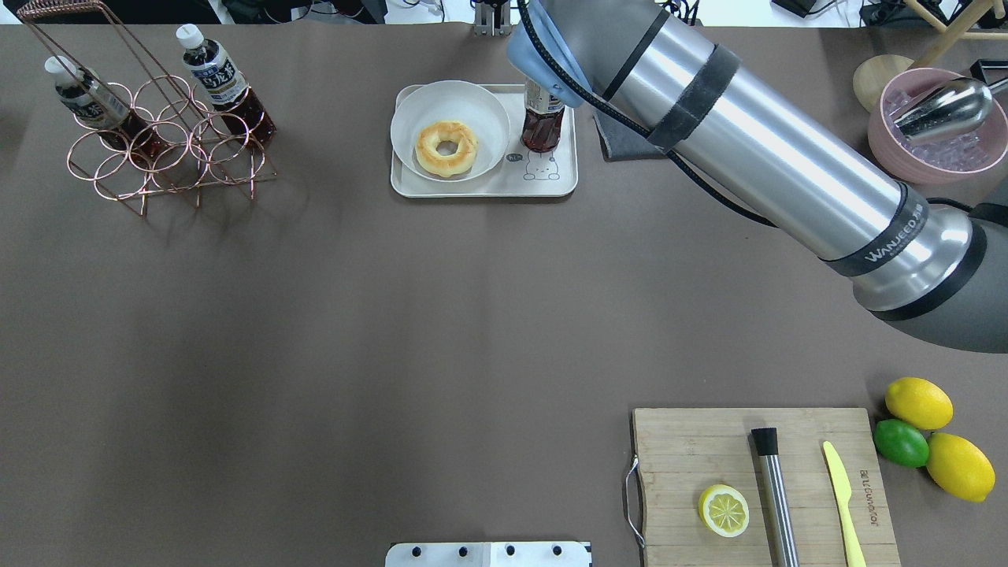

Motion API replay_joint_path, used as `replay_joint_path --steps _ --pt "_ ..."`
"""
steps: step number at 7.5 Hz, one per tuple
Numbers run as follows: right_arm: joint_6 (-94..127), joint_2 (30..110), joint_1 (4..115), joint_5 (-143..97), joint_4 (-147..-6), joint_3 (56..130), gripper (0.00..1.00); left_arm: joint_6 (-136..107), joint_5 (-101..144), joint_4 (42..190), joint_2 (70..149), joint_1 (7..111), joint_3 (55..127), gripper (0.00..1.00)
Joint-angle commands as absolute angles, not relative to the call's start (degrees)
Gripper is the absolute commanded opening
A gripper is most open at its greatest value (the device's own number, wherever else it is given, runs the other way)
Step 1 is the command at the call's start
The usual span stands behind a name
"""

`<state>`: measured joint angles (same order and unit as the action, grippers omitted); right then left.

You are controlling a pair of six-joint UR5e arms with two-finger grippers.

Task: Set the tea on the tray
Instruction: 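Open the right gripper and raise it away from the tray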

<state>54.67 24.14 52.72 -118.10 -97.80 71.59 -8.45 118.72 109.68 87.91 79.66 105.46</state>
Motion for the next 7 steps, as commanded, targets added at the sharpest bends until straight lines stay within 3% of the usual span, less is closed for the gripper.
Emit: replay_joint_path --steps 1,3,7 --pt "54.67 27.66 52.82 -118.92 -113.59 87.74 1.00 -8.26 118.74 109.69 87.80 79.72 105.29 0.98" --pt "53.27 37.83 52.39 -118.04 -123.18 103.90 1.00 -8.09 118.83 109.69 87.10 79.72 105.29 0.97" --pt "32.33 55.66 54.56 -108.99 -131.22 114.24 1.00 -8.09 119.71 109.69 85.61 79.80 105.64 0.98"
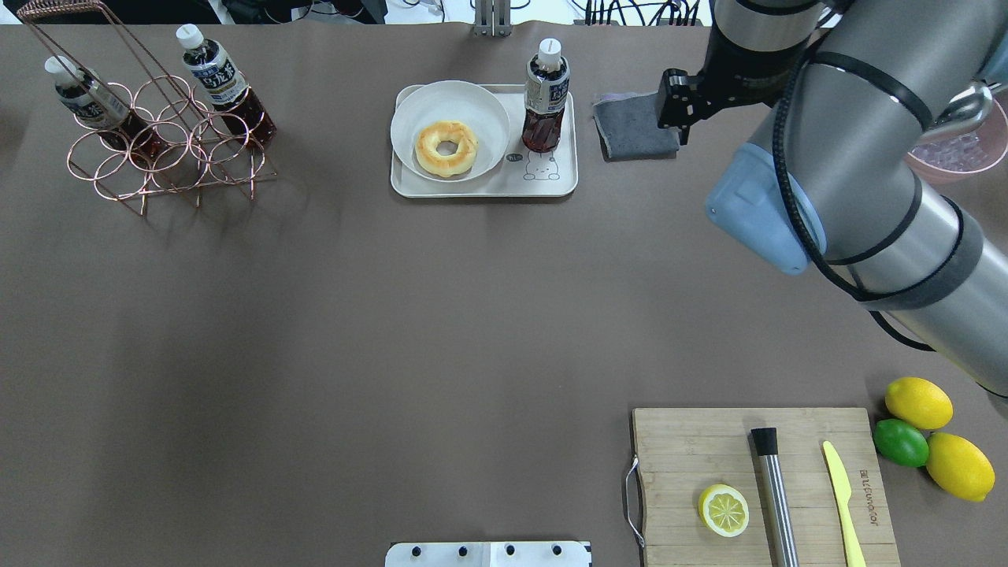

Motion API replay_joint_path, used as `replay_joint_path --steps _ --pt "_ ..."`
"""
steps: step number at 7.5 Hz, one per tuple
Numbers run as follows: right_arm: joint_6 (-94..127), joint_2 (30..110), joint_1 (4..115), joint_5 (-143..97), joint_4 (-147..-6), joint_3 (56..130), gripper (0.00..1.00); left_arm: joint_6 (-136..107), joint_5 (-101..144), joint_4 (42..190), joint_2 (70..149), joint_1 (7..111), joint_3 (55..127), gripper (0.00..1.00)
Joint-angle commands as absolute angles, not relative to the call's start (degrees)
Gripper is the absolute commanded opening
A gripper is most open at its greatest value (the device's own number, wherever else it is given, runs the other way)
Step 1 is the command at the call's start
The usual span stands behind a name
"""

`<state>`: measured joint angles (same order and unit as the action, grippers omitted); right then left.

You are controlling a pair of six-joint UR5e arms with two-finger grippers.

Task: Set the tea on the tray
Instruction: 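Open the right gripper and raise it away from the tray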

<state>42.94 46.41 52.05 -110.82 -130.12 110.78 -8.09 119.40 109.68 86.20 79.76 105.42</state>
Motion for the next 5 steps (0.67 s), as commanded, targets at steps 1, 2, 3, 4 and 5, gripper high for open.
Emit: replay_joint_path --steps 1,2,3,4,5 --pt "23.82 61.03 58.58 -109.07 -130.18 113.74 1.00 -8.09 119.71 109.69 85.69 79.72 105.64 0.98" --pt "16.77 65.78 64.54 -109.86 -126.42 111.82 1.00 -8.09 119.71 109.69 85.69 79.72 105.64 0.98" --pt "10.70 71.14 69.65 -112.13 -120.99 110.23 1.00 -8.09 119.71 109.69 85.69 79.72 105.64 0.98" --pt "4.02 75.72 75.00 -116.67 -116.50 108.13 1.00 -8.00 119.62 109.69 85.69 79.72 105.30 0.98" --pt "-1.61 78.98 80.10 -123.42 -113.32 105.23 1.00 -7.91 119.62 109.69 85.69 79.72 105.29 0.98"
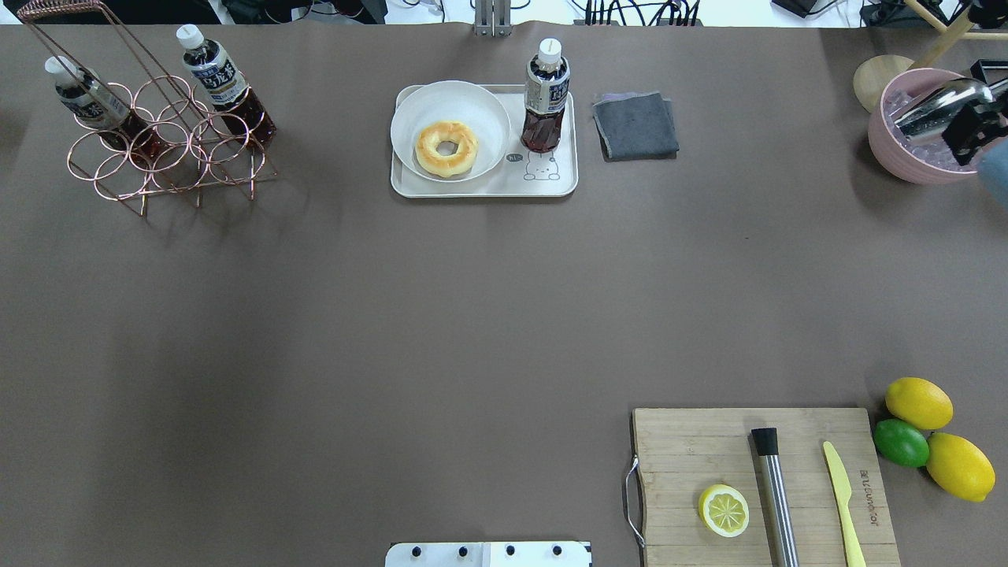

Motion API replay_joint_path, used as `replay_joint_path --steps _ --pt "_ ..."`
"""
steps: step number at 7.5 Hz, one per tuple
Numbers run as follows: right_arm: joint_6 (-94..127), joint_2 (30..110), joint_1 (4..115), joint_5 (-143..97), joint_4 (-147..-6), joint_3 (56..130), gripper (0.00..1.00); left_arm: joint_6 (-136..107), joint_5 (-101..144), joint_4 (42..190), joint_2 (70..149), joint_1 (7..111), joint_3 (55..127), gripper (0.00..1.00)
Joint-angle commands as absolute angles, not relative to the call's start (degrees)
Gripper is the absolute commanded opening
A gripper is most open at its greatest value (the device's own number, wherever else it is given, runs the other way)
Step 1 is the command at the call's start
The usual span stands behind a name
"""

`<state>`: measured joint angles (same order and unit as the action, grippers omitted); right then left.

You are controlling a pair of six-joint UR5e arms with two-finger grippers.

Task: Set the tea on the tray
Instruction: 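Open the right gripper and raise it away from the tray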

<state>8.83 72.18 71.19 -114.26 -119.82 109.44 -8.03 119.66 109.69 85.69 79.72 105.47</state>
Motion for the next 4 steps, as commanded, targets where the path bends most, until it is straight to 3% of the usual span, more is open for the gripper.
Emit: replay_joint_path --steps 1,4 --pt "-5.58 81.28 83.20 -126.88 -112.86 103.47 1.00 -8.00 119.10 109.60 85.61 79.80 104.94 0.98" --pt "-10.37 87.61 88.32 -126.91 -112.76 101.52 1.00 -8.00 119.88 109.51 84.91 81.12 102.74 0.98"
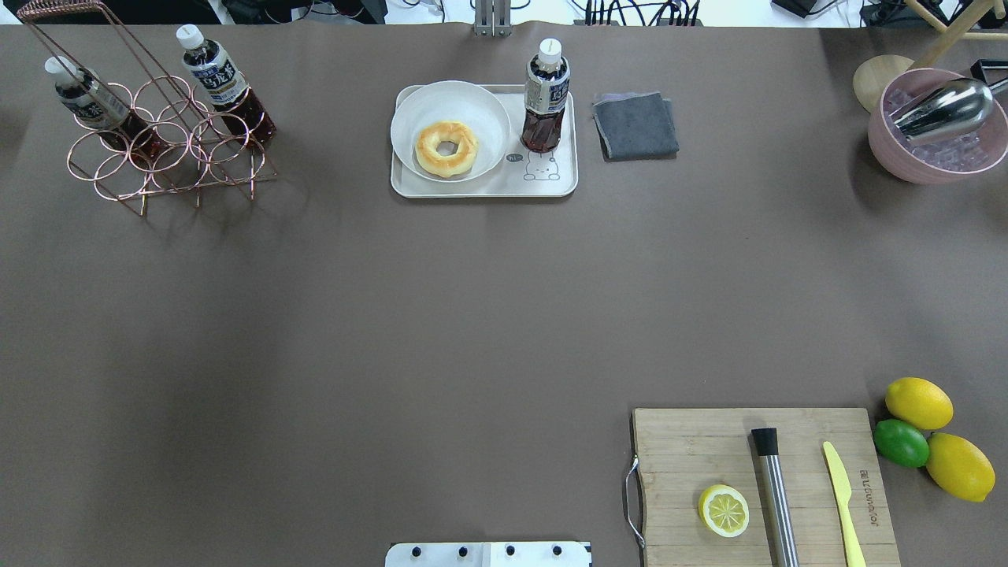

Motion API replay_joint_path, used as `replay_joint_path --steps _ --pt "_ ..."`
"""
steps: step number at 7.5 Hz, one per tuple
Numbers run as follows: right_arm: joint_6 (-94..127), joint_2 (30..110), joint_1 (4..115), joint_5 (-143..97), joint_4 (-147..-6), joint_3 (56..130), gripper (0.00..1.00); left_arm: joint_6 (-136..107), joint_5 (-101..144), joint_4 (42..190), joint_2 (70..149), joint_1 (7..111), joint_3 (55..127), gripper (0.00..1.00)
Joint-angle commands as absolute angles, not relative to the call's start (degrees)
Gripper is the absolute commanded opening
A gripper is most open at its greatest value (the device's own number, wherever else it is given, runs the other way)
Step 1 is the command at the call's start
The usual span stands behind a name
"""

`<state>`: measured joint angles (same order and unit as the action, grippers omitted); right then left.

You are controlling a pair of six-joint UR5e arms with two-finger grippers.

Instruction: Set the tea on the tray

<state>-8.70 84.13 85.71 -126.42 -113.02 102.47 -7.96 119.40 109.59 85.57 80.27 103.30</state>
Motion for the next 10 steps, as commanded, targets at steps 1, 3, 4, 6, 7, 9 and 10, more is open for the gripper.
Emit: replay_joint_path --steps 1,3,4,6,7,9,10 --pt "-10.46 88.15 89.37 -126.91 -112.85 101.25 1.00 -7.91 123.80 109.51 83.42 83.65 102.83 0.98" --pt "-10.99 89.03 90.61 -126.91 -112.76 99.85 1.00 -7.21 133.04 109.16 80.61 88.75 102.74 0.98" --pt "-10.99 89.03 90.96 -127.00 -112.76 99.06 1.00 -1.12 133.94 108.12 79.38 90.68 102.66 0.98" --pt "-11.16 89.12 92.01 -129.27 -112.76 98.09 1.00 3.07 133.95 101.89 79.97 93.16 103.01 0.98" --pt "-11.34 89.64 92.54 -129.37 -112.76 98.09 1.00 3.16 133.95 101.87 79.98 93.16 102.66 0.98" --pt "-10.82 90.97 92.81 -129.46 -104.29 95.29 1.00 3.16 133.95 101.87 79.54 93.16 102.66 0.98" --pt "-7.68 89.49 92.81 -129.46 -103.80 95.10 1.00 3.25 133.95 101.87 79.37 93.16 102.66 0.98"
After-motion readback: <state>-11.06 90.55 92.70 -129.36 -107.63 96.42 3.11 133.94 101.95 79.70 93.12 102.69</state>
